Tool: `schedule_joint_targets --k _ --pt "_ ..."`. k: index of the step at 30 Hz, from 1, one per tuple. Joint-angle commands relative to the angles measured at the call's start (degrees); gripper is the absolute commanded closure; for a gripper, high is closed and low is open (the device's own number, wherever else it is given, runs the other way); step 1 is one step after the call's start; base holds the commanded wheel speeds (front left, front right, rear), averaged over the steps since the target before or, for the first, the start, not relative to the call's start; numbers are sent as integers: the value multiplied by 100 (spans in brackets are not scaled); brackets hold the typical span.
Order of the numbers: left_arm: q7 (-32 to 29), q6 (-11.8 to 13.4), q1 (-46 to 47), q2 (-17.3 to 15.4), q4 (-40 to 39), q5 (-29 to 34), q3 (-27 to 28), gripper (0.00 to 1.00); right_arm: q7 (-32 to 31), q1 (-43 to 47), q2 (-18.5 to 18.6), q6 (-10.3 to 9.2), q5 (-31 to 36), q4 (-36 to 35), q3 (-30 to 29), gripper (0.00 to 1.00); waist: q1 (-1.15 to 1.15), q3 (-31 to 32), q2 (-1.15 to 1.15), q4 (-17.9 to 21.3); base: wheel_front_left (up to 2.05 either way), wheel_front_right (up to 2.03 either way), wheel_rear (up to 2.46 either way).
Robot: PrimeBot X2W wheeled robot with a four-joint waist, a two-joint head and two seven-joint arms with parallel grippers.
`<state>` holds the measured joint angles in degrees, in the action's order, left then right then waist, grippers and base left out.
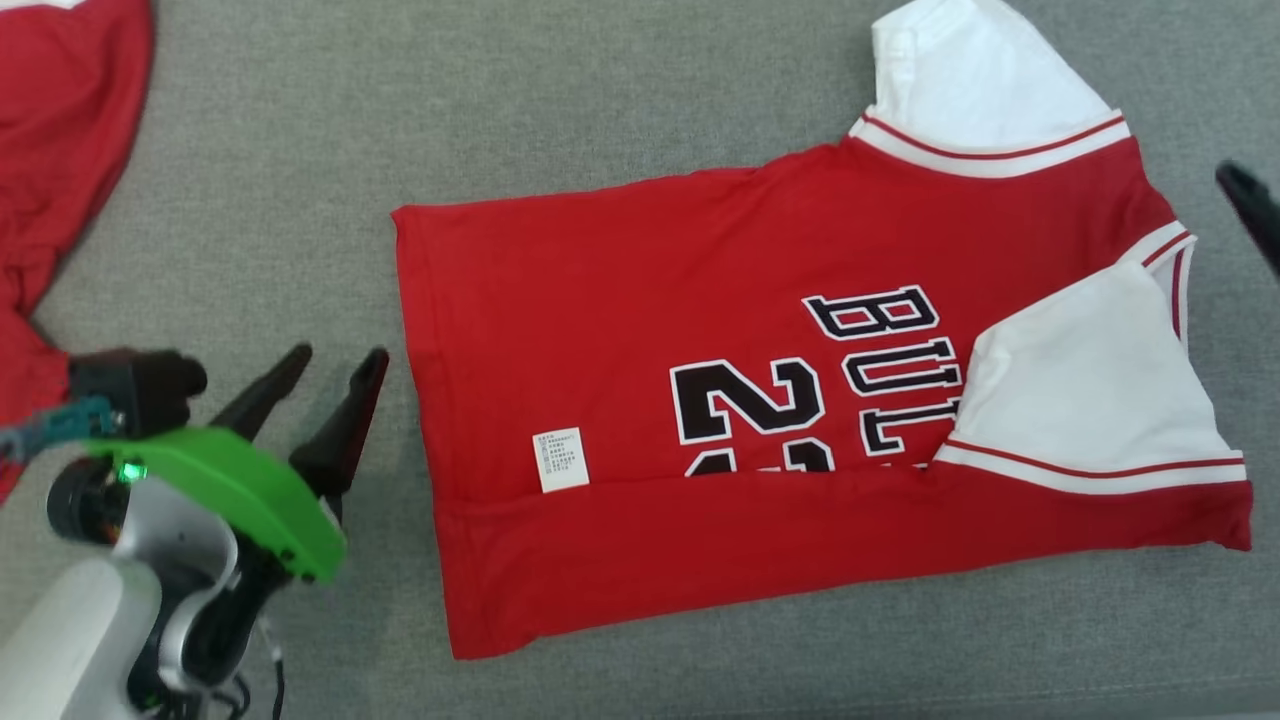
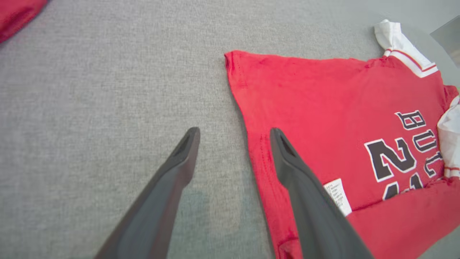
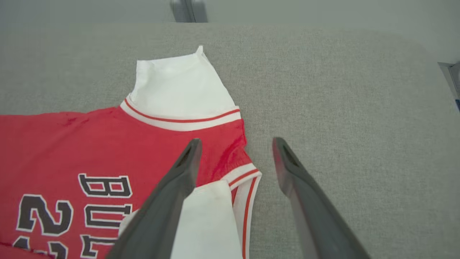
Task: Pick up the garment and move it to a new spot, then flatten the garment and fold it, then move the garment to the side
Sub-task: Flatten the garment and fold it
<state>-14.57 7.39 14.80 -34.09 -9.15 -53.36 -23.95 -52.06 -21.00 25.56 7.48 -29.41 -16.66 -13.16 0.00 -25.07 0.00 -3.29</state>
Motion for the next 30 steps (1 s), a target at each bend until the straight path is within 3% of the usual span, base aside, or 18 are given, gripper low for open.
schedule_joint_targets --k 1,4,10,17,27,28,29,30 --pt "-11 18 421 101 127 165 -39 0 93 -446 -13 2 216 163 169 0 0 -515 0 -123 0 0 0" --pt "-15 -48 1290 659 643 248 -236 0 308 -1466 -125 1 748 795 595 0 0 -886 0 -302 0 0 0" --pt "73 -301 2340 1300 1703 527 -624 0 945 -2835 -492 1 1594 2287 974 0 0 -1223 0 -553 0 0 0" --pt "73 -560 2591 1400 2343 586 -840 0 1389 -3423 -545 1 1993 3523 1108 0 0 -1266 0 -705 0 0 0" --pt "-31 -717 2739 1431 2567 584 -970 0 1601 -3569 -604 1 1953 4247 1258 0 0 -1266 0 -711 0 0 0" --pt "-72 -770 2742 1445 2565 545 -1006 0 1615 -3560 -625 2 1932 4301 1284 5 0 -1266 0 -701 0 0 0" --pt "-93 -806 2746 1461 2565 531 -1035 0 1632 -3551 -641 2 1913 4335 1297 33 0 -1264 0 -694 0 0 0" --pt "-109 -829 2744 1480 2571 524 -1058 55 1675 -3549 -662 2 1888 4363 1305 79 0 -1262 0 -686 0 0 0"
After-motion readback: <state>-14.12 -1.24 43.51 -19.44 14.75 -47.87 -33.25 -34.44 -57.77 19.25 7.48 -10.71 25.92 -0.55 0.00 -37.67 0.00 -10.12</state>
